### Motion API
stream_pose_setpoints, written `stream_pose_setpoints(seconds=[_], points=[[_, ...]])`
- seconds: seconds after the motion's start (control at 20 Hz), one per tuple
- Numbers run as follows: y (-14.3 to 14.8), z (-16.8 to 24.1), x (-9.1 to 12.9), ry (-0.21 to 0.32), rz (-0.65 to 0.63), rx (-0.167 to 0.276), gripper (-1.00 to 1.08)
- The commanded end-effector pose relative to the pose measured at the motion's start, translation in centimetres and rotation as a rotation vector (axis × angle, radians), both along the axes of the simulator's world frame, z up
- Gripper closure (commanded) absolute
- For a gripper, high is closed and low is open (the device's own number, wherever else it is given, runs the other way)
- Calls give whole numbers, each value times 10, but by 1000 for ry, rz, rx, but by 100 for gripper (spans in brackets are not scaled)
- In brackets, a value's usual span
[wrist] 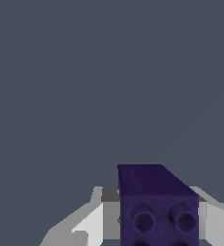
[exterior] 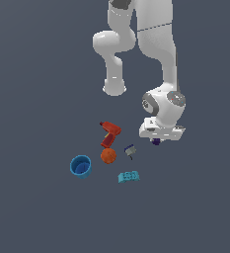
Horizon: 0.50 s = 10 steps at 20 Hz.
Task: Pick up a designated object from a clutter of objects.
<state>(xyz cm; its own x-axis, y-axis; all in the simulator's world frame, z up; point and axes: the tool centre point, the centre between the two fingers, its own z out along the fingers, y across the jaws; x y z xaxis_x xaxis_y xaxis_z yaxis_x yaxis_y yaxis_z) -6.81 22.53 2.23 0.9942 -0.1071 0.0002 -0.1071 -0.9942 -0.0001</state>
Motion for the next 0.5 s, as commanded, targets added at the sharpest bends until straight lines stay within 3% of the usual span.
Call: stream_pose_setpoints(seconds=[0.0,0.45], points=[[0,0,0,0,0,0,108],[-12,18,3,0,0,0,108]])
